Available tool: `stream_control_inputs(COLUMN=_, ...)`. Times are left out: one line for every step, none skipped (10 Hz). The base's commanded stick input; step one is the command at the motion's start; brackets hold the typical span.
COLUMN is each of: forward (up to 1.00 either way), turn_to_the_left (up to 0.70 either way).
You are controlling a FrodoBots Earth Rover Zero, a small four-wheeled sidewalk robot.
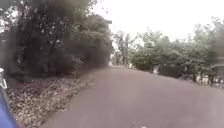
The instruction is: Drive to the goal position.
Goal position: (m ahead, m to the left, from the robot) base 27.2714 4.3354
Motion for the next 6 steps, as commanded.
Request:
stream_control_inputs(forward=0.70, turn_to_the_left=-0.01)
stream_control_inputs(forward=0.70, turn_to_the_left=-0.01)
stream_control_inputs(forward=0.70, turn_to_the_left=-0.01)
stream_control_inputs(forward=0.70, turn_to_the_left=-0.01)
stream_control_inputs(forward=0.70, turn_to_the_left=-0.01)
stream_control_inputs(forward=0.70, turn_to_the_left=-0.01)
